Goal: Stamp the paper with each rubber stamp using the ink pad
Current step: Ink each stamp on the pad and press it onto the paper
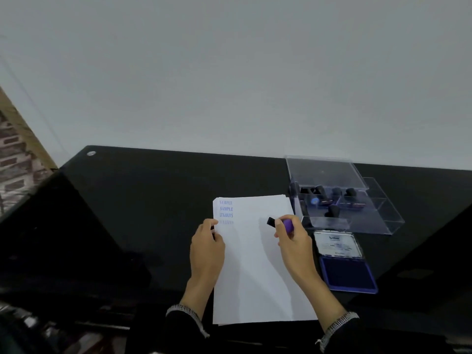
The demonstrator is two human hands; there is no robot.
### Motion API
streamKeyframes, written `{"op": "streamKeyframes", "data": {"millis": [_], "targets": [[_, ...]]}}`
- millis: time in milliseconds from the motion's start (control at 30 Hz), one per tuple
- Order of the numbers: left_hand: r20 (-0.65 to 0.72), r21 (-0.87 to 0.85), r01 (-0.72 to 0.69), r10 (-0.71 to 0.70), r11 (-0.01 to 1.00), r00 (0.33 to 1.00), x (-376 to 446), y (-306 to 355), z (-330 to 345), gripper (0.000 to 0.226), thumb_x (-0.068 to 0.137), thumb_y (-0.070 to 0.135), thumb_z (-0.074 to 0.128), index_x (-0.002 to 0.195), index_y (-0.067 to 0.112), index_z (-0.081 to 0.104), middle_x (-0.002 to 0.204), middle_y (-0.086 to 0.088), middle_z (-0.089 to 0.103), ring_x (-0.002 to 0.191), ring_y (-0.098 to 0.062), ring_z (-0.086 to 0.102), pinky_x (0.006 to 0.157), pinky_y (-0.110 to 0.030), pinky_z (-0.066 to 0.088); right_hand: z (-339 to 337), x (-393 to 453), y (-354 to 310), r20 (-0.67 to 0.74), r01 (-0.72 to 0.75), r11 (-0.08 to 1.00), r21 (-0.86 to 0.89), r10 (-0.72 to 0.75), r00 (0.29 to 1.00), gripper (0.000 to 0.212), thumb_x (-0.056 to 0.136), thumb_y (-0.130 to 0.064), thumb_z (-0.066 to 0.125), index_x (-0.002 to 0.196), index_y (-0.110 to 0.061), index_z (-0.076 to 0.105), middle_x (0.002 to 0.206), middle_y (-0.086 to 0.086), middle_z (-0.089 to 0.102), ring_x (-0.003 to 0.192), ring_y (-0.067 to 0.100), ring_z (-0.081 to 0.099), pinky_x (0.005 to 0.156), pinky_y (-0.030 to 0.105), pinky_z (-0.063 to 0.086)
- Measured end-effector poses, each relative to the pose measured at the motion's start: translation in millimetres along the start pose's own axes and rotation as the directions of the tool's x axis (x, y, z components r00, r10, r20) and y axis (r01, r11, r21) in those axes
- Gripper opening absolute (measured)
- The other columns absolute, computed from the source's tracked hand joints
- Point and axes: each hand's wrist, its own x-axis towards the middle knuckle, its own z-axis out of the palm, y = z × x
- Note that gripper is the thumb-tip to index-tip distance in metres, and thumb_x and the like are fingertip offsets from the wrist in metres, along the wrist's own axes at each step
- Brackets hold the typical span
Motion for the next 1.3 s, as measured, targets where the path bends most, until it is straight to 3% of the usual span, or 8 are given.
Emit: {"op": "streamKeyframes", "data": {"millis": [100,200,367,567,700,833,1033,1300], "targets": [[0.003,0.158,-0.088,0.089,0.984,0.996,8.9,-9.2,-6.2,0.024,0.096,0.016,0.053,0.118,0.023,0.060,0.113,0.009,0.064,0.103,-0.009,0.055,0.096,-0.029,0.040,16.9,14.2,-7.3,0.143,0.025,0.997,-0.070,-0.014,0.990,0.013,0.099,-0.034,0.046,0.099,-0.021,0.048,0.083,0.012,0.059,0.068,0.015,0.051,0.061,0.026,0.045],[-0.013,0.315,-0.173,0.187,0.933,0.982,13.6,-16.7,-15.2,0.020,0.094,0.026,0.056,0.111,0.031,0.063,0.109,0.016,0.063,0.106,-0.005,0.049,0.094,-0.025,0.021,37.7,29.2,-15.7,0.280,0.077,0.975,-0.209,-0.015,0.960,0.018,0.098,-0.038,0.046,0.103,-0.022,0.043,0.088,0.000,0.057,0.074,0.013,0.057,0.060,0.013,0.044],[0.004,0.318,-0.204,0.214,0.926,0.977,15.1,-24.5,-17.0,0.018,0.092,0.029,0.057,0.109,0.034,0.064,0.115,0.018,0.061,0.112,-0.003,0.044,0.101,-0.029,0.023,57.2,45.6,-23.7,0.383,0.213,0.910,-0.357,-0.065,0.921,0.018,0.098,-0.038,0.048,0.109,-0.023,0.046,0.100,-0.009,0.055,0.075,0.005,0.055,0.058,0.005,0.040],[-0.002,0.328,-0.206,0.219,0.922,0.976,14.8,-25.4,-18.2,0.019,0.092,0.028,0.056,0.107,0.035,0.065,0.116,0.021,0.060,0.113,-0.001,0.042,0.096,-0.023,0.017,73.3,45.2,-21.9,0.396,0.294,0.850,-0.437,-0.112,0.912,0.028,0.096,-0.039,0.050,0.113,-0.017,0.051,0.107,0.001,0.064,0.080,0.014,0.060,0.073,0.023,0.053],[-0.001,0.328,-0.217,0.231,0.919,0.973,13.6,-24.0,-19.1,0.020,0.092,0.029,0.057,0.109,0.034,0.066,0.116,0.020,0.060,0.113,-0.001,0.043,0.096,-0.022,0.016,81.1,40.8,-18.3,0.371,0.302,0.829,-0.470,-0.125,0.920,0.031,0.096,-0.041,0.050,0.114,-0.016,0.052,0.110,0.004,0.065,0.076,0.013,0.059,0.063,0.013,0.045],[0.004,0.336,-0.219,0.232,0.916,0.973,13.9,-25.1,-19.1,0.020,0.090,0.032,0.059,0.109,0.034,0.065,0.118,0.020,0.059,0.114,-0.002,0.043,0.096,-0.022,0.016,86.1,37.2,-15.6,0.343,0.285,0.820,-0.497,-0.116,0.932,0.036,0.095,-0.044,0.050,0.117,-0.016,0.052,0.117,0.003,0.065,0.079,0.016,0.061,0.070,0.021,0.053],[0.006,0.328,-0.220,0.231,0.919,0.973,14.0,-25.1,-19.2,0.020,0.090,0.032,0.059,0.110,0.034,0.065,0.118,0.019,0.059,0.114,-0.003,0.043,0.094,-0.021,0.016,90.3,34.0,-15.3,0.341,0.309,0.784,-0.539,-0.132,0.931,0.037,0.095,-0.044,0.049,0.118,-0.015,0.052,0.114,0.003,0.066,0.072,0.012,0.056,0.061,0.014,0.045],[-0.001,0.327,-0.227,0.241,0.917,0.971,13.5,-25.3,-19.1,0.020,0.090,0.032,0.059,0.109,0.034,0.067,0.117,0.019,0.060,0.114,-0.003,0.044,0.095,-0.022,0.015,93.6,33.8,-15.7,0.335,0.313,0.760,-0.570,-0.133,0.933,0.039,0.095,-0.046,0.048,0.118,-0.015,0.052,0.110,0.004,0.066,0.074,0.012,0.056,0.066,0.019,0.049]]}}
